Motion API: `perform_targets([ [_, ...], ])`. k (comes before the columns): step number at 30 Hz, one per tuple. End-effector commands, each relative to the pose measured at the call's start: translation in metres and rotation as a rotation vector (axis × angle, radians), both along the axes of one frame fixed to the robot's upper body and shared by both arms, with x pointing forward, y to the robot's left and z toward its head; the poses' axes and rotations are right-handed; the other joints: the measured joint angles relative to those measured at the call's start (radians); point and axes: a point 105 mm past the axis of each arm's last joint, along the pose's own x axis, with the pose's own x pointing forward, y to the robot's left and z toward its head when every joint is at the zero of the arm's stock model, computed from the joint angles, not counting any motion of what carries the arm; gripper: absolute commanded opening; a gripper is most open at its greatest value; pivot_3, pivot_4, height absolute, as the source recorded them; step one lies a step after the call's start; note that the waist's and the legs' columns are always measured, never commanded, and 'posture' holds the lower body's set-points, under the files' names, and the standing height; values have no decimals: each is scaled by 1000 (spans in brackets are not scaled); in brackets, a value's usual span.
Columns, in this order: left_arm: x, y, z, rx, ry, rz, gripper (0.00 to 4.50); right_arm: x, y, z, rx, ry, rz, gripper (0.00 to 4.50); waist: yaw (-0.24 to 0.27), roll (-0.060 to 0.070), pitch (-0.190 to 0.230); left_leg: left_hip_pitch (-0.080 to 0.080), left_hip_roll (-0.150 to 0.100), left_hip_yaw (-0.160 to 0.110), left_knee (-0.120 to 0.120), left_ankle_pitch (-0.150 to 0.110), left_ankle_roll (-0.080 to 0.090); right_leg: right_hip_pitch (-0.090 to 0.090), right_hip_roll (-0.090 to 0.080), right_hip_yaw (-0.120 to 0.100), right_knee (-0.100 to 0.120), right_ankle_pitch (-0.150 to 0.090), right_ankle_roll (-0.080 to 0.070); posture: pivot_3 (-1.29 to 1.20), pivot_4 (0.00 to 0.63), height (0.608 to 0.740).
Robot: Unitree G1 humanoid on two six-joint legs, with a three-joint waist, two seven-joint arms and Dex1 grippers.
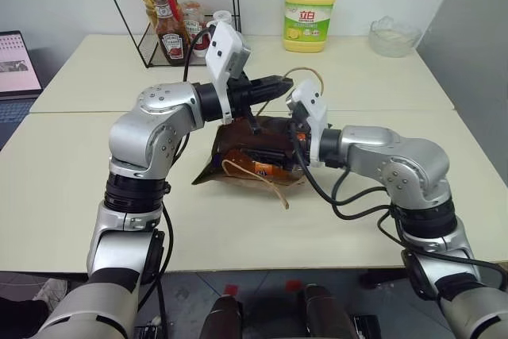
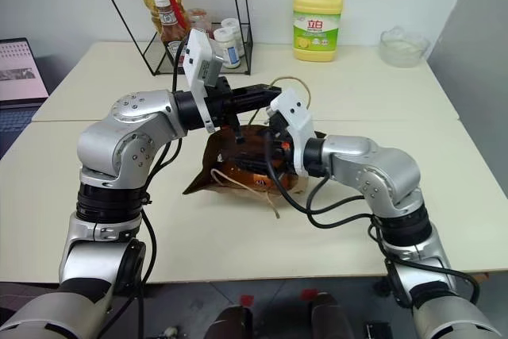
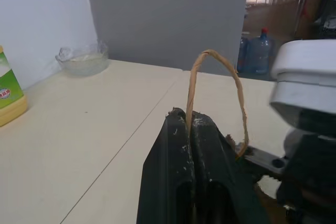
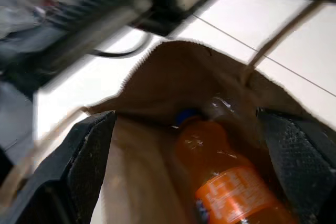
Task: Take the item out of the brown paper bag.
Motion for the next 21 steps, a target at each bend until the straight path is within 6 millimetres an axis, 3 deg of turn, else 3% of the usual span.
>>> perform_targets([
  [1,-10,0,17,-31,-64,-21,0,-2,2,-10,-192,-210,28,4489,0,0,0,0,0,0,0,0,0,0,0,0,0,0,0,0,150,740],
  [13,-10,0,17,-50,-55,-16,0,0,-5,-45,-487,-416,154,4489,-3,0,0,0,0,0,0,0,0,0,0,0,0,0,0,0,150,740],
  [17,-9,0,17,-54,-53,-14,0,-7,-3,-56,-574,-460,255,4489,-3,0,0,0,0,0,0,0,0,0,0,0,0,0,0,0,150,740],
  [21,-10,0,16,-58,-50,-11,0,-2,4,-65,-628,-478,277,4489,-3,0,0,1,0,0,0,0,0,0,0,0,0,0,0,0,150,740],
])
